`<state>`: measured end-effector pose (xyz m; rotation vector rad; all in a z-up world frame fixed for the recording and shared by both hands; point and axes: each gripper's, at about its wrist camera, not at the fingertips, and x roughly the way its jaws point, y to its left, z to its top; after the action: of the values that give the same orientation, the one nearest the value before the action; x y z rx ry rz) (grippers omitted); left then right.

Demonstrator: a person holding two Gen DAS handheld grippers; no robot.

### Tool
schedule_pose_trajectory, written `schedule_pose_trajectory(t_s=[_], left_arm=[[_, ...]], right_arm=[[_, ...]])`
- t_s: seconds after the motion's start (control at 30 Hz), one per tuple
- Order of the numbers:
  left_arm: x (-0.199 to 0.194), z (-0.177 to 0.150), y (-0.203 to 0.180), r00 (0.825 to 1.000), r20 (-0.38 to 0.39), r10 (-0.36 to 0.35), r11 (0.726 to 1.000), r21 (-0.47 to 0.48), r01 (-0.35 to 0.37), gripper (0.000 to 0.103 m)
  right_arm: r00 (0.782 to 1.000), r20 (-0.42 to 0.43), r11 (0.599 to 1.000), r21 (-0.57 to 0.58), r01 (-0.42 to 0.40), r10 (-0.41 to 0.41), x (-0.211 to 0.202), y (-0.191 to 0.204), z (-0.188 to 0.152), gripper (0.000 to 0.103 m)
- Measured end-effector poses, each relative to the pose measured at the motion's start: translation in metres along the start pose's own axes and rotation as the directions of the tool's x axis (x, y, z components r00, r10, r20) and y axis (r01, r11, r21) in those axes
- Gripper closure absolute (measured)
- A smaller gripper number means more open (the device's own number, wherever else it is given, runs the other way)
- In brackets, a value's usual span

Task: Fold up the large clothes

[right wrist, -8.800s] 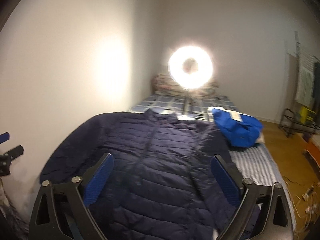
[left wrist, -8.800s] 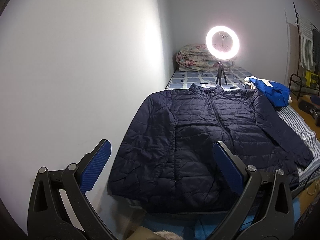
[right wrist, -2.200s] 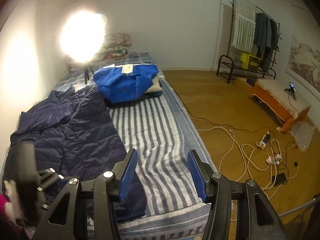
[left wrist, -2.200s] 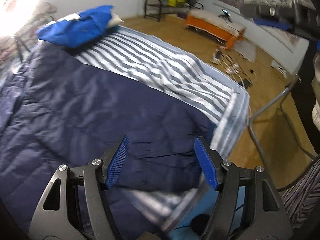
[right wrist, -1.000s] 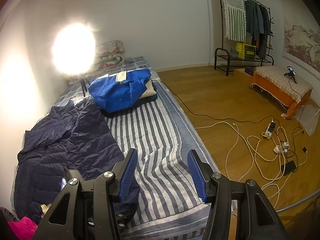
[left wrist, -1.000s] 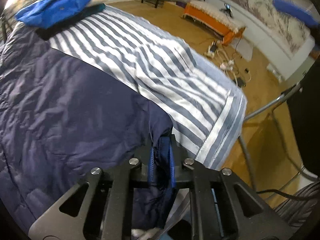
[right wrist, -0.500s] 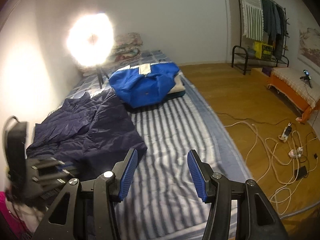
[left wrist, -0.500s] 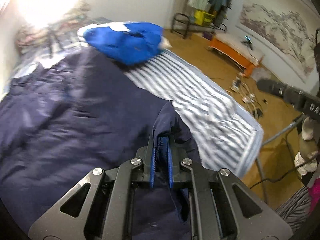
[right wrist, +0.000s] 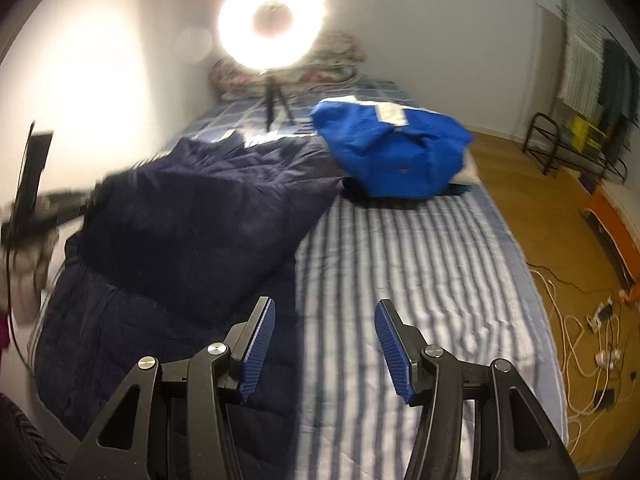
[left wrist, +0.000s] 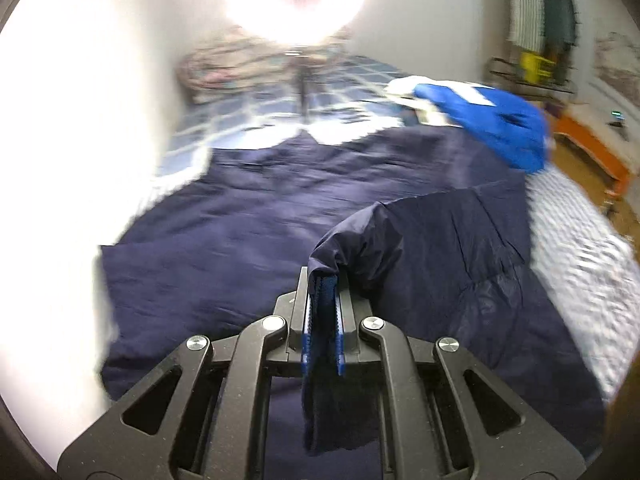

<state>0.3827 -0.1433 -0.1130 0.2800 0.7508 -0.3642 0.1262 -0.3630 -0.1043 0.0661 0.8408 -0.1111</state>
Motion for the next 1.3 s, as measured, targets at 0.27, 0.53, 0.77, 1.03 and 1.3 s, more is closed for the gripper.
schedule_pose_trajectory(t_s=[0.27,0.53,0.77,1.03,1.3], left_arm=[[0.055,0.009,0.096,0.986,-0.024,0.163,0.98,-0.109,-0.165,0.096],[0.108,0.009,0.152,0.971,-0.085,0.223,0.956,-0.176,-0.234,0.096],[0.142,-0.003,0.177,0.957,-0.153,0.245,0.939,-0.21,-0.274,0.096],[0.172,-0.009,0.175,0.931,-0.219,0.292,0.93,-0.164,-0.33,0.091],[0.128,-0.012,0.191,0.959,-0.146,0.243,0.92,-0.278,-0.276,0.052]], right_arm=[[0.997,-0.064,0.996,-0.077,-0.039,0.034,0.035,0.038,0.002,0.049],[0.991,-0.126,0.995,-0.087,-0.055,0.044,0.061,0.047,0.001,0.049],[0.986,-0.162,0.995,-0.081,-0.055,0.041,0.077,0.042,-0.002,0.049],[0.981,-0.187,0.995,-0.078,-0.069,0.053,0.087,0.042,-0.004,0.049],[0.981,-0.187,0.993,-0.091,-0.075,0.057,0.084,0.047,-0.006,0.049]])
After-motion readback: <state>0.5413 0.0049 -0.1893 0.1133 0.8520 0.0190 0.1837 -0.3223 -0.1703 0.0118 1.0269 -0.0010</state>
